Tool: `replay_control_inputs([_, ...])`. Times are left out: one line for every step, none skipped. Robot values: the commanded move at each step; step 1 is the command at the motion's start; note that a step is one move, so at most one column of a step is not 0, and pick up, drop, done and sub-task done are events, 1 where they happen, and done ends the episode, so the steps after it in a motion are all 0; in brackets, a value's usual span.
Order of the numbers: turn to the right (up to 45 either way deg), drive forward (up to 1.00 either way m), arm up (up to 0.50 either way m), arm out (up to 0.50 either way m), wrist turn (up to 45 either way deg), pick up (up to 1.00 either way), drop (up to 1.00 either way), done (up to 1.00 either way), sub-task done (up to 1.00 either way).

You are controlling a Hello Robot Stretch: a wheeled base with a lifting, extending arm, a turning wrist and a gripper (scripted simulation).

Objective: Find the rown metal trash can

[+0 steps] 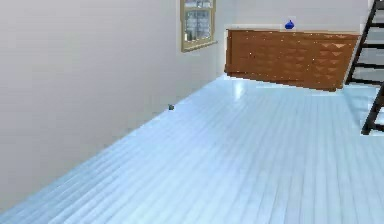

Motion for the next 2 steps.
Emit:
replay_control_inputs([45.0, 0.0, 0.0, 0.0, 0.0, 0.0, 0.0, 0.0, 0.0])
replay_control_inputs([39.0, 0.0, 0.0, 0.0, 0.0, 0.0, 0.0, 0.0, 0.0])
